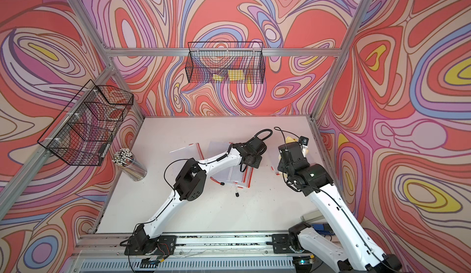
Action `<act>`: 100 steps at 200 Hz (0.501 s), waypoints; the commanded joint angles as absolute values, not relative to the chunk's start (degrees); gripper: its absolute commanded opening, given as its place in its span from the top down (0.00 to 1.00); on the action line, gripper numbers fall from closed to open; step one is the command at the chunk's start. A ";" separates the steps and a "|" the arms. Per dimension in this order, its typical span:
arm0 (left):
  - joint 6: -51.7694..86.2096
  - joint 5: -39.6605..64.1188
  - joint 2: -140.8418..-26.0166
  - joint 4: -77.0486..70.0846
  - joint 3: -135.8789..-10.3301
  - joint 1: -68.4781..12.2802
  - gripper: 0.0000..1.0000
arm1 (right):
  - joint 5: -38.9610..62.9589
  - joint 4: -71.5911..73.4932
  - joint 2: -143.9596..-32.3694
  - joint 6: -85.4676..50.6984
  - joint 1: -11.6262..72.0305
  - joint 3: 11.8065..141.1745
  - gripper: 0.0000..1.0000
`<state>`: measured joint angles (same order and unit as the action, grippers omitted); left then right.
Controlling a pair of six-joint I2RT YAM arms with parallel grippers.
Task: Wipe the document bag
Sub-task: Adjust the document bag.
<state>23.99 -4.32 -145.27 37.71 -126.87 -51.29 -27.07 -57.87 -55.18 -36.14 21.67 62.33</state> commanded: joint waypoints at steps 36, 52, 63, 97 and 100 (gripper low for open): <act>23.80 3.12 -127.83 31.97 -115.85 -51.70 1.00 | -26.70 -56.35 -55.29 -36.81 21.30 61.35 1.00; 23.74 3.86 -124.37 32.10 -113.62 -51.69 1.00 | -26.56 -56.08 -55.52 -36.88 21.27 61.35 1.00; 23.49 4.00 -121.49 31.93 -111.16 -51.73 1.00 | -26.69 -56.03 -55.39 -36.83 21.31 61.26 1.00; 24.42 5.83 -110.10 27.54 -102.32 -51.65 1.00 | -27.60 -55.82 -54.50 -37.16 21.23 61.00 1.00; 24.51 5.89 -108.99 27.18 -101.73 -51.60 1.00 | -27.69 -55.76 -54.45 -37.16 21.26 60.95 1.00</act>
<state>24.05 3.90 -115.37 30.79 -106.19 -51.40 -26.83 -56.95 -55.37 -36.58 21.67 61.76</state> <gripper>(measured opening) 0.047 0.061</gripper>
